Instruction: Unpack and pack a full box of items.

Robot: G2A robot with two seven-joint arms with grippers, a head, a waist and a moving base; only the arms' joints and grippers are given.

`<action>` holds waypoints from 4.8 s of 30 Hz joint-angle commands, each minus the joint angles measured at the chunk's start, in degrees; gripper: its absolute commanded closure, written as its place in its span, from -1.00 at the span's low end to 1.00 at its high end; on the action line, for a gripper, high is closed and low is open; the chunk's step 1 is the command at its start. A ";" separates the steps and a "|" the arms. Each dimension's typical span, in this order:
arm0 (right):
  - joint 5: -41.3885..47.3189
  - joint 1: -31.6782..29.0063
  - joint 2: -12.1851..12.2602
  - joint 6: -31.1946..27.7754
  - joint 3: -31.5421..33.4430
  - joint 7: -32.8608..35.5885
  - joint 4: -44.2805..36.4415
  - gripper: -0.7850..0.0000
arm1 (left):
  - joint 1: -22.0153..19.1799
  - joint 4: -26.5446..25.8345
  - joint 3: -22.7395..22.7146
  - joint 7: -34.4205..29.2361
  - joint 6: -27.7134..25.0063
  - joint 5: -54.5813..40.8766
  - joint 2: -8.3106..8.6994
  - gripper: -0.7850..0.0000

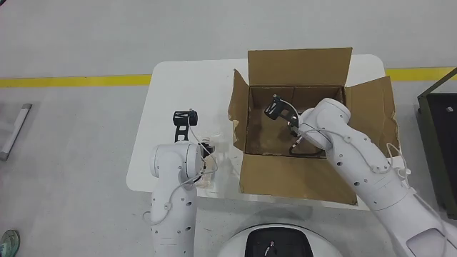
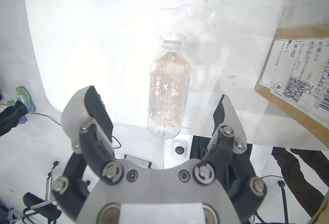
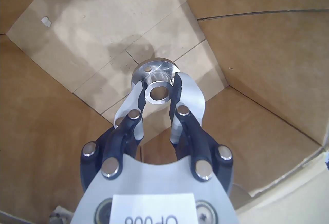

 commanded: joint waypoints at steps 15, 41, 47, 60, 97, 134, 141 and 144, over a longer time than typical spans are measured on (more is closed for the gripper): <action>2.62 -16.24 3.92 -4.02 20.68 -0.31 -32.69 1.00 | 0.00 0.00 0.00 0.00 0.00 0.00 0.00 -1.00; 7.79 -19.83 5.61 -4.41 33.94 -4.08 -41.81 1.00 | 0.00 0.00 0.00 0.00 0.00 0.00 0.00 -1.00; 12.82 -21.73 6.58 -4.52 44.57 -2.32 -44.33 1.00 | 0.00 0.00 0.00 0.00 0.00 0.00 0.00 -1.00; 14.25 -31.45 8.17 -6.46 56.41 -2.76 -38.17 1.00 | 0.00 0.00 0.00 0.00 0.00 0.00 0.00 -1.00; 6.47 -30.47 9.71 -2.23 36.78 -7.15 -17.22 1.00 | 0.00 0.00 0.00 0.00 0.00 0.00 0.00 -1.00; 6.38 -29.01 11.30 -1.97 32.74 -6.25 -14.18 0.21 | 0.00 0.00 0.00 0.00 0.00 0.00 0.00 -1.00; 8.55 -29.73 11.73 -1.24 34.93 -6.37 -17.34 0.22 | 0.00 0.00 0.00 0.00 0.00 0.00 0.00 -1.00; 11.69 -30.90 12.04 -1.22 38.32 -6.85 -21.84 0.25 | 0.00 0.00 0.00 0.00 0.00 0.00 0.00 -1.00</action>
